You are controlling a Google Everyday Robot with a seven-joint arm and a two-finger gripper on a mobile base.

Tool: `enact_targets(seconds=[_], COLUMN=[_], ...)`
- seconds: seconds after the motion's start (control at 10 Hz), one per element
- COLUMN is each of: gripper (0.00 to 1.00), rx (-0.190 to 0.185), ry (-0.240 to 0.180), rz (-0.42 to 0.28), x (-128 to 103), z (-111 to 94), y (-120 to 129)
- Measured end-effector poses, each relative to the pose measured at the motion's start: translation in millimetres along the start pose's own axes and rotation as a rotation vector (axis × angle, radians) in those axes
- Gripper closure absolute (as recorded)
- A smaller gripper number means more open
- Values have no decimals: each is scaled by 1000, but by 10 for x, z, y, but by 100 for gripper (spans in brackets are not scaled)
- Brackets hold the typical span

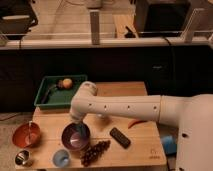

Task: Wipe purple bowl with sponge

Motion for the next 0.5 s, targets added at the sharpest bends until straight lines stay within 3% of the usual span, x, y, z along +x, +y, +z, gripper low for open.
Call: enact_targets(seconds=[0.5], gripper=[100], rx=[5], ry=[23], rz=[-75], x=[371], z=[79], y=[-17])
